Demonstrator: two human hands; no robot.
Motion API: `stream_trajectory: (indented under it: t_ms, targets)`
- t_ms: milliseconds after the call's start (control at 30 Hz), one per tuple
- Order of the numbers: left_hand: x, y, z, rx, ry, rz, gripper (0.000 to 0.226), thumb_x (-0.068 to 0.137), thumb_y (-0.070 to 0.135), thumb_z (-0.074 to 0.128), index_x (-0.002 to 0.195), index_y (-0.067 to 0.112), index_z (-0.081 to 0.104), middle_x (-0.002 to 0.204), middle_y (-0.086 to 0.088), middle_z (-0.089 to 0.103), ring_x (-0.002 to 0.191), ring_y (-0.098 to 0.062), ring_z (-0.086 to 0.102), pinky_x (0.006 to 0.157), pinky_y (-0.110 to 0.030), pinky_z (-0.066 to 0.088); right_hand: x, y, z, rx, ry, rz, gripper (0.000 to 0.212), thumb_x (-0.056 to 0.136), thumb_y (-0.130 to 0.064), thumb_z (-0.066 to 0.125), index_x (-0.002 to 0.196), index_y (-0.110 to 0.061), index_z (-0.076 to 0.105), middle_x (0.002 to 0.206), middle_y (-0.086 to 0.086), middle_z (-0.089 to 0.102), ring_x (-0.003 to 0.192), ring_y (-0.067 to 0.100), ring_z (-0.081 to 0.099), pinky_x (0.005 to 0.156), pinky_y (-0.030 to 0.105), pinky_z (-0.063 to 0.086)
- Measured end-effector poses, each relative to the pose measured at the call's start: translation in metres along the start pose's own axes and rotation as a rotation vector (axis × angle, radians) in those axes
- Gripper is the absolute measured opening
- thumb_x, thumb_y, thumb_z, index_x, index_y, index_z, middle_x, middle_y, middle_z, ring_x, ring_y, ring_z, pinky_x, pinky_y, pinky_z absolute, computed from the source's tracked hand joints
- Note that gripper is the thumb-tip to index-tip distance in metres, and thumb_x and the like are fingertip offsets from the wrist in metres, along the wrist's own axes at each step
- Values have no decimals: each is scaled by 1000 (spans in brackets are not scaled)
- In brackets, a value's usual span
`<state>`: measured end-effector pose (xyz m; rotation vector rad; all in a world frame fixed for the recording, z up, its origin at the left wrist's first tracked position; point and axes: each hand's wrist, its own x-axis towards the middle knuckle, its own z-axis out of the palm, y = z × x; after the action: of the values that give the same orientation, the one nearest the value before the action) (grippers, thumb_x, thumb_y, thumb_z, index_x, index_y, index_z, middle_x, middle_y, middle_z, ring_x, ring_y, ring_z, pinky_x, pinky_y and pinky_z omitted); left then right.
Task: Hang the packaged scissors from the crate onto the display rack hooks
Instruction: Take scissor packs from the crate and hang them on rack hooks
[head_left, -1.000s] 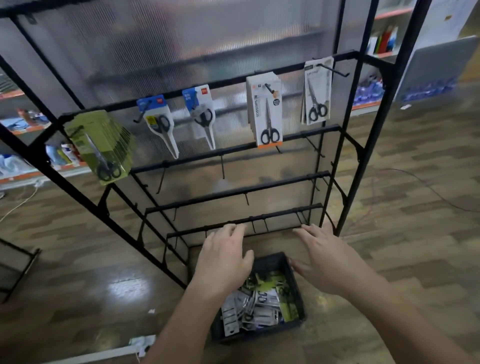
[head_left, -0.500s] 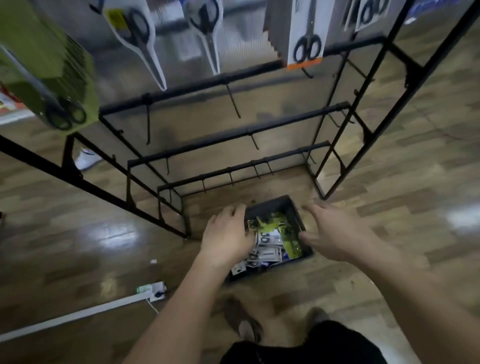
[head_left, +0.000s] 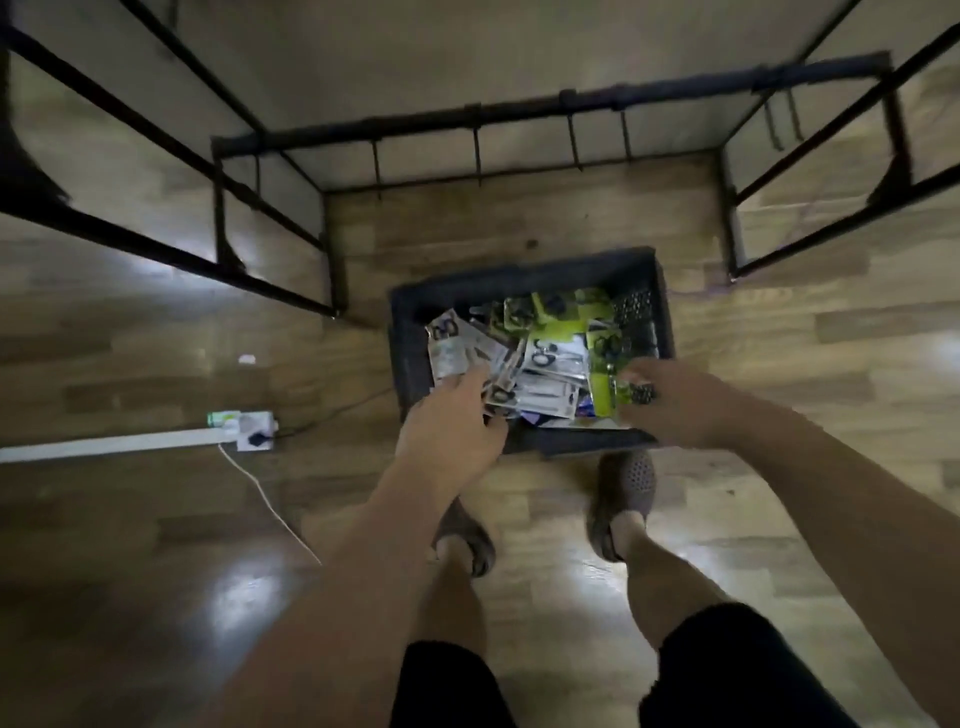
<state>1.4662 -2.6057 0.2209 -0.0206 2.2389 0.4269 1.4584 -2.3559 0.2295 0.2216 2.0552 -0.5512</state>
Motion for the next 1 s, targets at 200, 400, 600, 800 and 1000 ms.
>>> stream_trajectory:
  t_ms: [200,400,600,800,1000]
  targets:
    - [210,-88,145,-89,-165,-275,54,101,36,56,146,16,35,135,-17,54,113,-39,59,96,-52,53,248,60,80,62,-58,30,30,92,-39,73,111,-24,56,105,-1,55,99,21,55,82,30,43]
    - [341,-158,245,-13,-141,-435,92,97,50,63,162,18,5,156,-22,32,134,-44,46,101,-51,48,401,31,207,84,-47,-115,27,99,-31,63,106,-6,69,94,13,74,72,21,69,70,38,58]
    - [382,-184,280,64,-42,-426,102,87,51,74,156,17,8,149,-27,30,127,-44,48,95,-48,48,467,6,290,26,44,-138,33,94,-36,63,71,-19,46,69,1,50,78,27,57,54,32,32]
    - [376,-180,280,-14,-13,-454,94,89,45,69,155,20,7,148,-24,37,124,-41,51,92,-47,49,475,0,305,57,240,-77,20,96,-28,60,108,-13,54,92,1,57,85,22,58,64,32,40]
    - [374,-170,269,-50,49,-513,86,99,52,53,161,15,6,140,-21,56,123,-38,57,93,-48,47,487,-1,303,271,76,-44,18,93,-22,67,80,-12,60,73,3,57,82,25,65,49,24,35]
